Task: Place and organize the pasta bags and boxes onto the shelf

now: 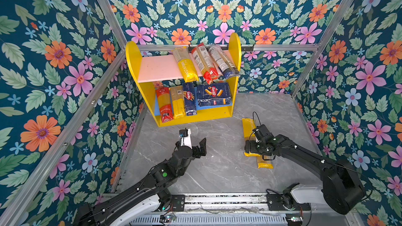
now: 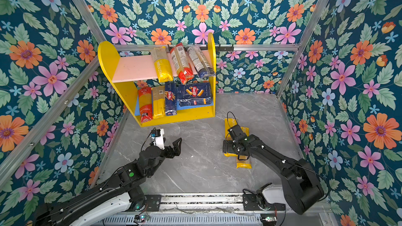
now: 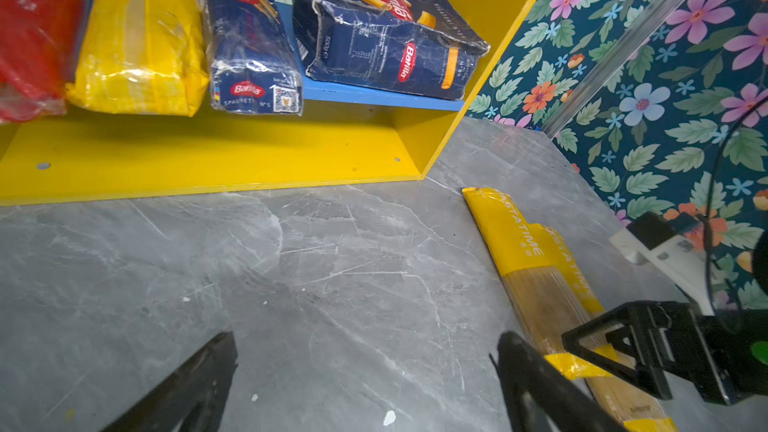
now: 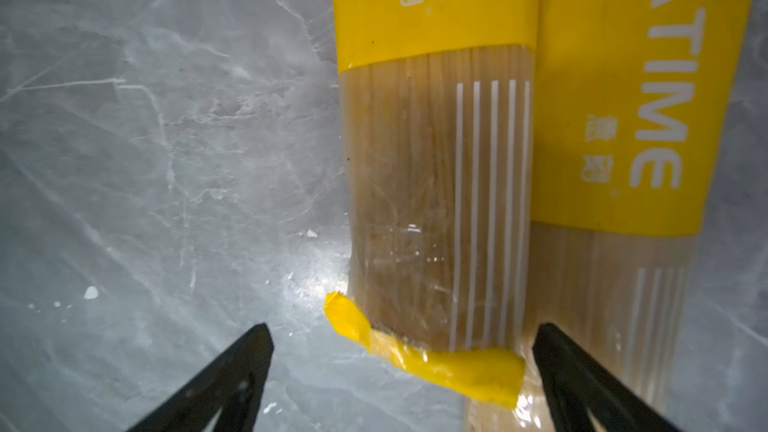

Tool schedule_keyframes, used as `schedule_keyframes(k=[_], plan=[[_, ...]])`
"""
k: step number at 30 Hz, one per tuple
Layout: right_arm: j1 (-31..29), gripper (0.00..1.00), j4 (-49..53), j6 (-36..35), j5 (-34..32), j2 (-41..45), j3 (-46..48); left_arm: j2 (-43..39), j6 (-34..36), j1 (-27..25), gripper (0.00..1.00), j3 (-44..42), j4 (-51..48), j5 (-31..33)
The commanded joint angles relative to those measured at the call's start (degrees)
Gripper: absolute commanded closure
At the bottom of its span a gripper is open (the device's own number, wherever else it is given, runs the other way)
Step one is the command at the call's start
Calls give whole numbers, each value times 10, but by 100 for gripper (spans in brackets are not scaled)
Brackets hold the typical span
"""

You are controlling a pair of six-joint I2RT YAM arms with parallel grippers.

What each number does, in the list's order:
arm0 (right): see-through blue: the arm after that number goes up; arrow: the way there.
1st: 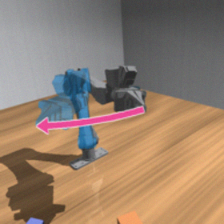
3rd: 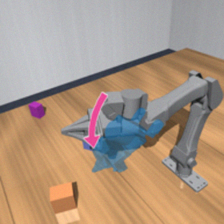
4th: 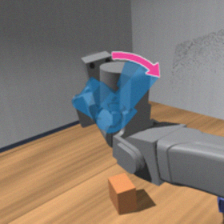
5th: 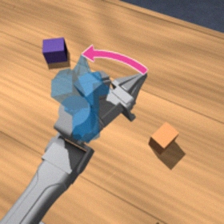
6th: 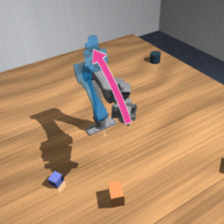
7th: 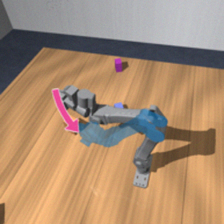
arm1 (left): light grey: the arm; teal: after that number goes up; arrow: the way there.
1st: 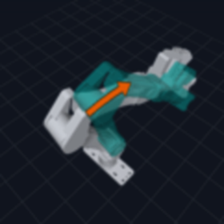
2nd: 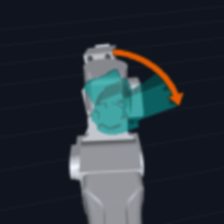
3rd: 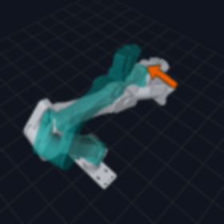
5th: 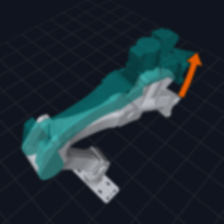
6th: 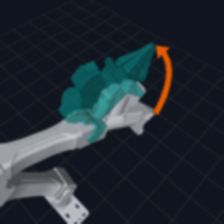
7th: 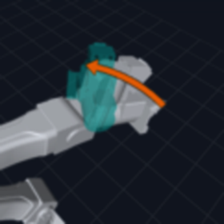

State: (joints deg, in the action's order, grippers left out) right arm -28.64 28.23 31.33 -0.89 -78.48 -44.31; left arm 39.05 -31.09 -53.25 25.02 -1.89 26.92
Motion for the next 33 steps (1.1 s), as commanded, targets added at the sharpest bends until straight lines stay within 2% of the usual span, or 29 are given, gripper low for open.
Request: schedule_keyframes(k=[1, 5, 7, 9, 10, 11, 14, 21, 25, 28, 33], plan=[[-1, 1, -23, 5, -10, -39, -13, -27, -8, -1, 1, -12, -22, 22], [-1, 3, -36, 13, 9, -82, -33, -67, -13, -1, 1, -22, -48, 39], [-2, 9, -41, 17, 23, -99, -42, -84, -16, -1, 1, -28, -58, 51], [-1, 21, -42, 23, 31, -114, -50, -99, -19, 0, 1, -32, -67, 63], [-3, 36, -42, 24, 36, -120, -55, -105, -17, -1, 1, -33, -72, 68], [-5, 46, -41, 24, 41, -125, -58, -110, -16, -1, 1, -34, -76, 71], [-23, 56, -27, 24, 41, -137, -76, -117, -10, -1, 1, -33, -87, 78], [-101, 58, 5, 61, 29, -160, -127, -124, 3, -1, 1, -24, -104, 84], [-159, 55, 9, 99, 33, -212, -170, -134, 4, -1, 1, -22, -115, 87], [-203, 49, 15, 112, 45, -256, -220, -141, -2, -1, 1, -22, -131, 90], [-250, 30, 35, 104, 57, -300, -301, -152, -28, -1, 0, -19, -168, 91]])
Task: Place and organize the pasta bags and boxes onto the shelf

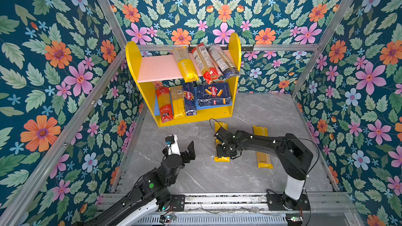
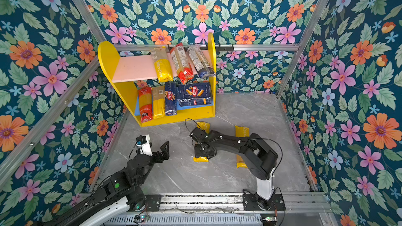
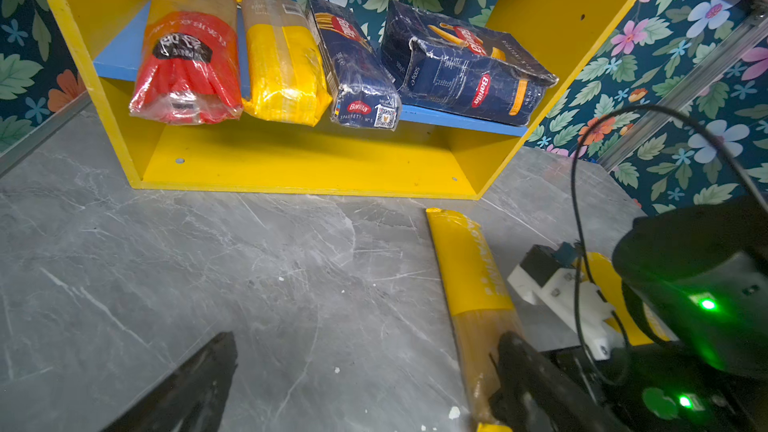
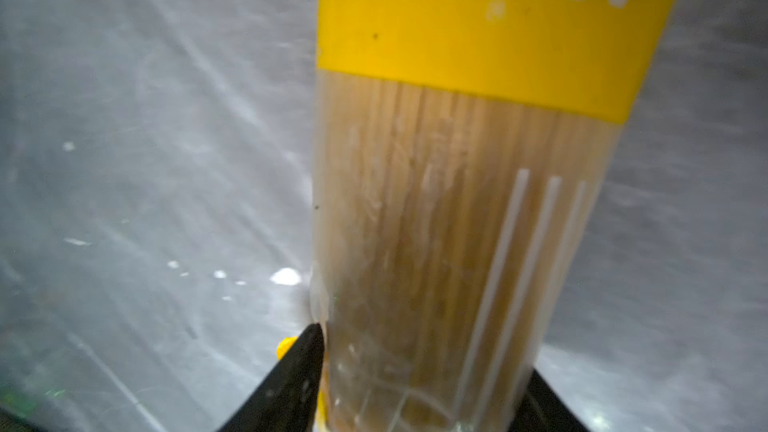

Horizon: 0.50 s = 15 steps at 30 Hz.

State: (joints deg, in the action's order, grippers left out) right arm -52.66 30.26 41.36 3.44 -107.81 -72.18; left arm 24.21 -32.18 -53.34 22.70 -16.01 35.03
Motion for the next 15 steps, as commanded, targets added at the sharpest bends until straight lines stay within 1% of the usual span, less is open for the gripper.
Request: schedule_keyframes(k=[1, 4, 7, 12, 15], plan=[[-13, 26, 14, 4, 17, -5, -26, -5, -23, 0, 0, 4, -36, 12], [-12, 19, 14, 3, 8, 24, -16, -6, -35, 0, 0, 5, -56, 13], [-10, 17, 32, -3, -15, 60, 2, 2, -47, 0, 0, 1, -53, -6], [4, 14, 39, 2, -39, 123, 63, 59, -54, -1, 0, -15, -6, -51], [23, 14, 33, 8, -45, 185, 116, 107, -54, -6, 0, -27, 43, -78]])
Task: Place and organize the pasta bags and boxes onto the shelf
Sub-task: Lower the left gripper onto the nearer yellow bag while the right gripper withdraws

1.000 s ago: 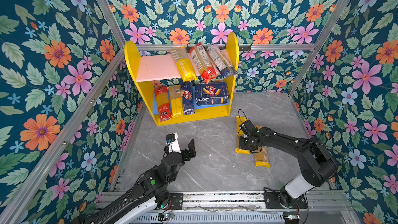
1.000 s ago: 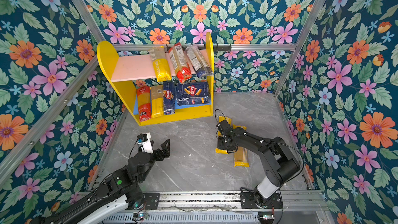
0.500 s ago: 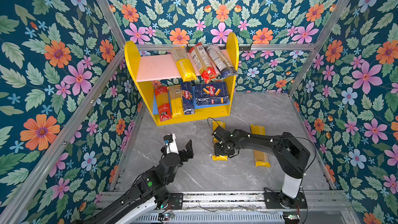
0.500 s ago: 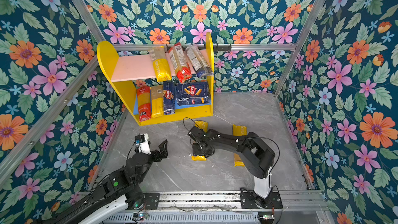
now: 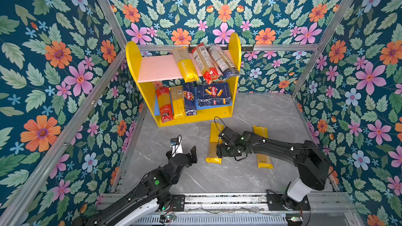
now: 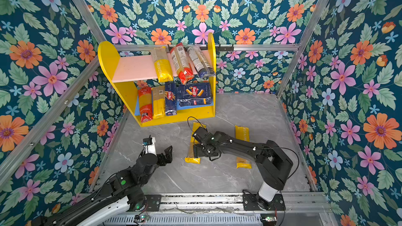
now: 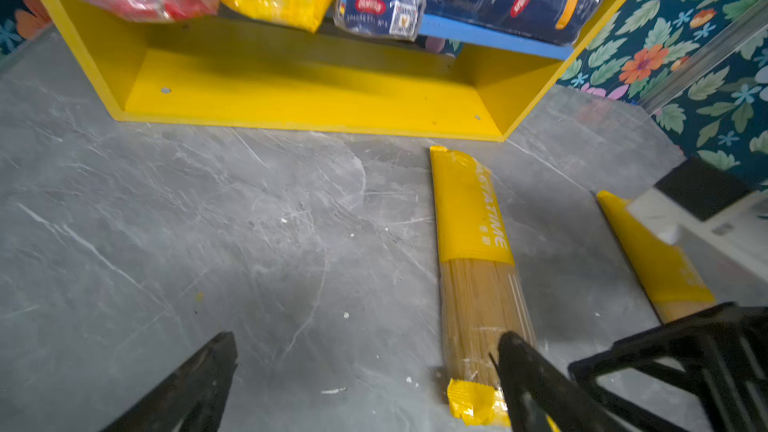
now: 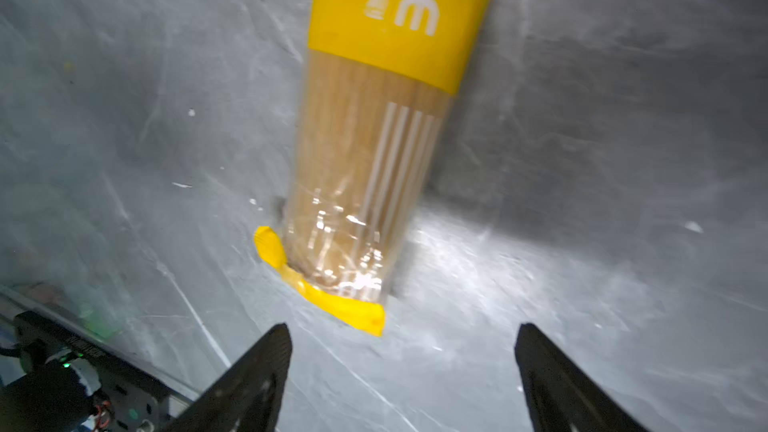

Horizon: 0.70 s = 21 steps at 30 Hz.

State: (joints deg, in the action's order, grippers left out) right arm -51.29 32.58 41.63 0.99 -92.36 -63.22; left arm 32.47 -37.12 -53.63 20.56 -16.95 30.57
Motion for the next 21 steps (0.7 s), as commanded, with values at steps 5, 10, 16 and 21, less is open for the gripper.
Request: schedule_keyframes(k=[5, 10, 16, 21], plan=[[39, 10, 15, 12, -39, 138, 111, 123, -4, -25, 0, -9, 137, -57], [67, 3, 37, 13, -57, 253, 174, 240, -17, -64, 0, 18, 174, -30], [86, 1, 62, 8, -62, 347, 214, 360, -43, -125, 0, 74, 184, -2], [87, 1, 66, 7, -61, 382, 234, 441, -57, -143, 0, 100, 214, -8]])
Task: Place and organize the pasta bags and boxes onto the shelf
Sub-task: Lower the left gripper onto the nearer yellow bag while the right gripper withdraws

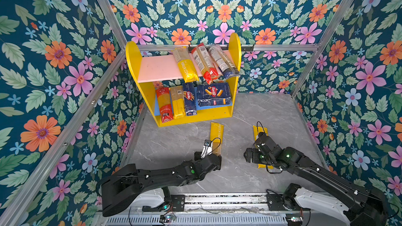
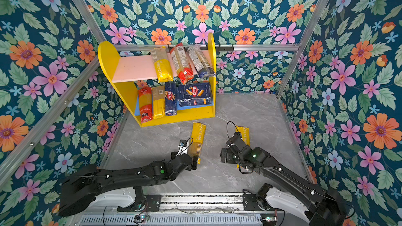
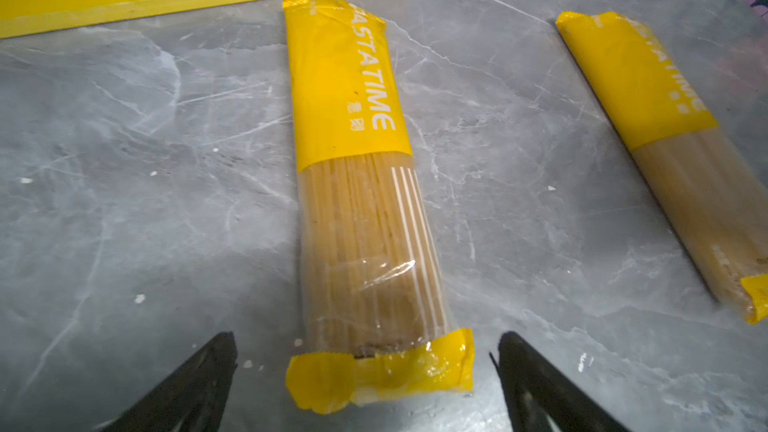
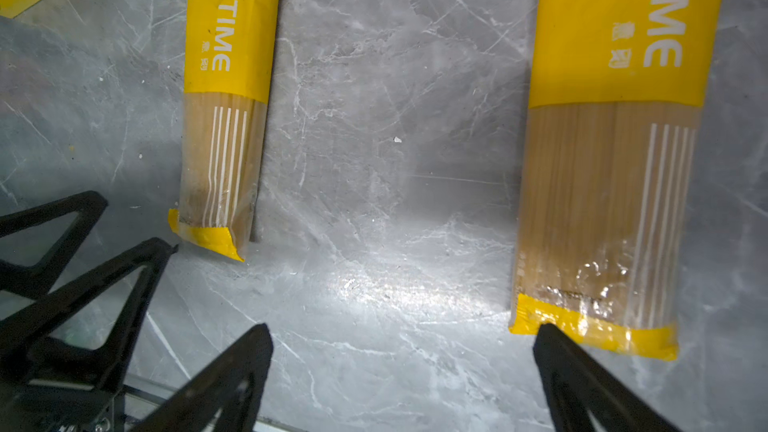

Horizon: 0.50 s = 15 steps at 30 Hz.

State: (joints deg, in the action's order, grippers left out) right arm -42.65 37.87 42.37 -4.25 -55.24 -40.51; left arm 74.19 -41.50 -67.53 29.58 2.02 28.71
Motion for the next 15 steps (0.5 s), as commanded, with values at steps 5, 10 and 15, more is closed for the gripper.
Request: schedule_keyframes(k=[5, 10, 15], plan=[[4, 1, 24, -6, -12, 49, 27, 102, -20, -9, 0, 47, 20, 16], [12, 1, 37, -10, -11, 92, 42, 150, -36, -10, 0, 54, 36, 43], [19, 1, 55, -13, -11, 111, 42, 189, -54, -10, 0, 55, 53, 40]])
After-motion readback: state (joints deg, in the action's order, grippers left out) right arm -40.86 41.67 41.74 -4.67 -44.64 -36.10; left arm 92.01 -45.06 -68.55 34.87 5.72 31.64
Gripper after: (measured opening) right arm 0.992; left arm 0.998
